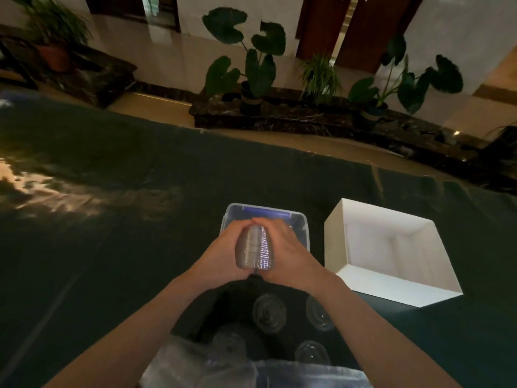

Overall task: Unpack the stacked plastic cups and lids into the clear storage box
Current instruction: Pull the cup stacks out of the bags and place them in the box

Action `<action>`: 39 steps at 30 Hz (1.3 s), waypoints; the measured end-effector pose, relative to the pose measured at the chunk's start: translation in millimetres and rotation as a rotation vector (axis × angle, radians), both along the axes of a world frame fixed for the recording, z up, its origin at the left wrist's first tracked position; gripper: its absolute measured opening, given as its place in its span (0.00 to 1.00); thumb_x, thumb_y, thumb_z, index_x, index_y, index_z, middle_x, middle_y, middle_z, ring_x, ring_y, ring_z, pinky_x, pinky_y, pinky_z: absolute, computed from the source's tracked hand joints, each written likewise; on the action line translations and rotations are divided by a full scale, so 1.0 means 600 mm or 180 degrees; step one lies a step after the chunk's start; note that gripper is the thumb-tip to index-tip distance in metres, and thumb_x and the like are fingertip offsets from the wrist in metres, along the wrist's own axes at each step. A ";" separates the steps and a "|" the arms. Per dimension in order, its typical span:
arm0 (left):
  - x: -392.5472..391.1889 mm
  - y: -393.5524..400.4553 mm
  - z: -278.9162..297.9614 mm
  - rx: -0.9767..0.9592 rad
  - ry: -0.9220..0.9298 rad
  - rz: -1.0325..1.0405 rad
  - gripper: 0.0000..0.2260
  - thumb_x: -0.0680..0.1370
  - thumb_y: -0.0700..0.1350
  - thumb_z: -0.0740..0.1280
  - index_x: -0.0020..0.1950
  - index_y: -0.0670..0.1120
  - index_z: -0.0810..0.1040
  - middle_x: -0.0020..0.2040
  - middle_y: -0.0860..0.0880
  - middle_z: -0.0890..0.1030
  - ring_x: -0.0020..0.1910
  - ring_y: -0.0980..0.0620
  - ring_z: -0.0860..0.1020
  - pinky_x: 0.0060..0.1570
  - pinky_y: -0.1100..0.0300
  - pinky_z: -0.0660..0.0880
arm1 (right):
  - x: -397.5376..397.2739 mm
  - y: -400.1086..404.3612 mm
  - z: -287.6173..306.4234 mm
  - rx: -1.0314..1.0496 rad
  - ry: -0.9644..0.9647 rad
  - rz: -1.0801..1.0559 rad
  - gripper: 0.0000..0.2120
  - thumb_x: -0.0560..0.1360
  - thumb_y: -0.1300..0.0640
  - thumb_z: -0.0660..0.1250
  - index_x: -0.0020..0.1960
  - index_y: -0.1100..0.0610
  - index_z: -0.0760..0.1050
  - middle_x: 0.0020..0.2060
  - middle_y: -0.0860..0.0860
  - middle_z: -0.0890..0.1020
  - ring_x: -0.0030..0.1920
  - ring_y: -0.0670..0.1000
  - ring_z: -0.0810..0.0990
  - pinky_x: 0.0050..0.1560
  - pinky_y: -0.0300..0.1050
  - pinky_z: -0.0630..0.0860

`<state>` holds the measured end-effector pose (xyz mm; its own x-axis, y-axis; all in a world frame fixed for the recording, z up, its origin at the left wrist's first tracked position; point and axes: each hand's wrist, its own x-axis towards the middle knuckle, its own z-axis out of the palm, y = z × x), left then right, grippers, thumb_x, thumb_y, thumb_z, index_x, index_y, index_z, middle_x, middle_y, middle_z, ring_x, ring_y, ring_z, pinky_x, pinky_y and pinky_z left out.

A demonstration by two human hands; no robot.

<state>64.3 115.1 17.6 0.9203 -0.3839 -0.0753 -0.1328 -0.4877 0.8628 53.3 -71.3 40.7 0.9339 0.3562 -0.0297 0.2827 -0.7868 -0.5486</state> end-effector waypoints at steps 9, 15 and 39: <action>0.145 0.048 -0.110 0.0344 0.0863 0.0904 0.46 0.70 0.44 0.77 0.79 0.51 0.50 0.79 0.47 0.56 0.75 0.47 0.60 0.72 0.45 0.63 | 0.193 0.022 -0.129 -0.0216 0.0161 -0.0633 0.43 0.59 0.46 0.81 0.67 0.44 0.62 0.63 0.46 0.69 0.61 0.47 0.70 0.60 0.46 0.72; 0.165 0.050 -0.186 0.0356 0.1262 0.1001 0.42 0.71 0.48 0.75 0.78 0.54 0.55 0.76 0.47 0.63 0.72 0.48 0.67 0.68 0.47 0.67 | 0.249 0.053 -0.237 -0.0483 0.0501 -0.0283 0.45 0.59 0.47 0.81 0.69 0.46 0.60 0.67 0.47 0.67 0.67 0.50 0.66 0.67 0.52 0.68; 0.143 0.015 -0.220 0.1083 0.0231 0.0435 0.41 0.74 0.56 0.69 0.77 0.57 0.46 0.80 0.51 0.49 0.78 0.49 0.52 0.73 0.47 0.57 | 0.214 0.066 -0.305 -0.1101 -0.0378 -0.0789 0.58 0.58 0.32 0.75 0.78 0.44 0.47 0.77 0.53 0.53 0.77 0.57 0.53 0.73 0.63 0.45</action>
<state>150.0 124.1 -114.3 0.9489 -0.1995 -0.2443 0.0090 -0.7572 0.6531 181.8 -31.9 -142.3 0.9940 0.1091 0.0050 0.1076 -0.9704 -0.2162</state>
